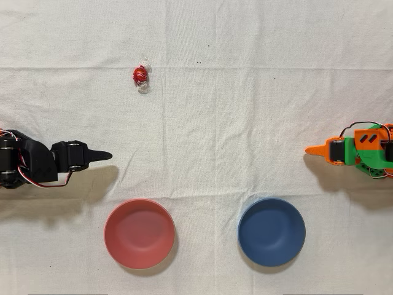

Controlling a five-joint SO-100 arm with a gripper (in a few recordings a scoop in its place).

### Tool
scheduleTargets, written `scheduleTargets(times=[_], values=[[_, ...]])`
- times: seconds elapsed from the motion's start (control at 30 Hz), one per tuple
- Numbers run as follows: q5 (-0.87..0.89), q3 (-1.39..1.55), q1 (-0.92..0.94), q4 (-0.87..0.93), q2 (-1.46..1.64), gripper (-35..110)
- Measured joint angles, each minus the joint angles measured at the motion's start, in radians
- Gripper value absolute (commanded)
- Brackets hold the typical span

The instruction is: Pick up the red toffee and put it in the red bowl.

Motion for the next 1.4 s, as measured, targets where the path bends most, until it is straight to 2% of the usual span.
scheduleTargets(times=[0.8,1.13,1.4], values=[[-0.015,-0.012,0.000,0.021,0.000,0],[-0.034,-0.262,0.023,0.192,-0.012,0],[0.025,-0.653,0.017,0.272,-0.336,0]])
